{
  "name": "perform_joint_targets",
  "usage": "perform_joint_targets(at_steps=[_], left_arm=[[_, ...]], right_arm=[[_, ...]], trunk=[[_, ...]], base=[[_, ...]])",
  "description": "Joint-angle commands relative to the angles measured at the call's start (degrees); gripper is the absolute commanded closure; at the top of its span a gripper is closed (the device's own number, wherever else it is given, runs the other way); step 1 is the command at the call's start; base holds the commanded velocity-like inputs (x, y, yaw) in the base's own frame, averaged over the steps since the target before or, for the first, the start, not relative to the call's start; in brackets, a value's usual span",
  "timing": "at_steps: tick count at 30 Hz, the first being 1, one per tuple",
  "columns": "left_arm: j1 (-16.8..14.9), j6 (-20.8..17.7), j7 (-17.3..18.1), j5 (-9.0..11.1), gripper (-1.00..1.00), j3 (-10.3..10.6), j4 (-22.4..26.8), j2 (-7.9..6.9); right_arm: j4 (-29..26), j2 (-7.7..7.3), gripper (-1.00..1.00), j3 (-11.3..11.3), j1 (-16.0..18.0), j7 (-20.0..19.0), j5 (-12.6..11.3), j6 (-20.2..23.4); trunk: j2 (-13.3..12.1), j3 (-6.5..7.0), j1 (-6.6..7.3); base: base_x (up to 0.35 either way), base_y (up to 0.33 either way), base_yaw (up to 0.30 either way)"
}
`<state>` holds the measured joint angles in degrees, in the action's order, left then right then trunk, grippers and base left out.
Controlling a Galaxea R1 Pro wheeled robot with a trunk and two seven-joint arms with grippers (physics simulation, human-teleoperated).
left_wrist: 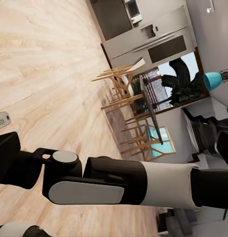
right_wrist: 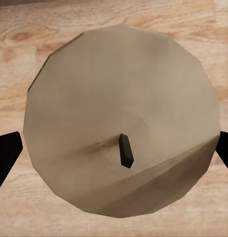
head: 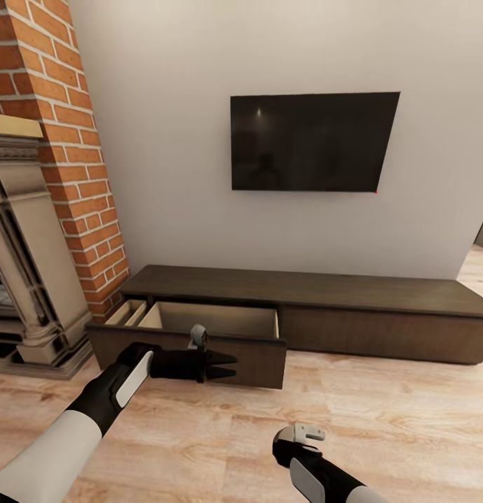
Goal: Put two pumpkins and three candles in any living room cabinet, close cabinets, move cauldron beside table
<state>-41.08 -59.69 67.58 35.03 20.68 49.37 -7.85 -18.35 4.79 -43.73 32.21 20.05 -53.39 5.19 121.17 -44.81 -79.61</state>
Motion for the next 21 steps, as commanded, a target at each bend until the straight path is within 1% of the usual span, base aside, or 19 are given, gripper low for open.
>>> perform_joint_targets(at_steps=[1,21], left_arm=[[-0.1,-0.3,0.1,0.1,-1.00,0.2,0.0,-0.02],[-0.1,-0.3,0.0,0.1,-1.00,0.2,0.0,0.02]], right_arm=[[-0.1,-0.04,1.00,-0.4,0.0,0.4,-0.3,0.3],[-0.2,0.04,1.00,-0.5,0.0,0.4,-0.3,0.3]], trunk=[[-0.4,0.12,0.23],[-8.4,3.71,4.63]], base=[[0.000,0.000,0.000],[0.000,0.000,0.000]])
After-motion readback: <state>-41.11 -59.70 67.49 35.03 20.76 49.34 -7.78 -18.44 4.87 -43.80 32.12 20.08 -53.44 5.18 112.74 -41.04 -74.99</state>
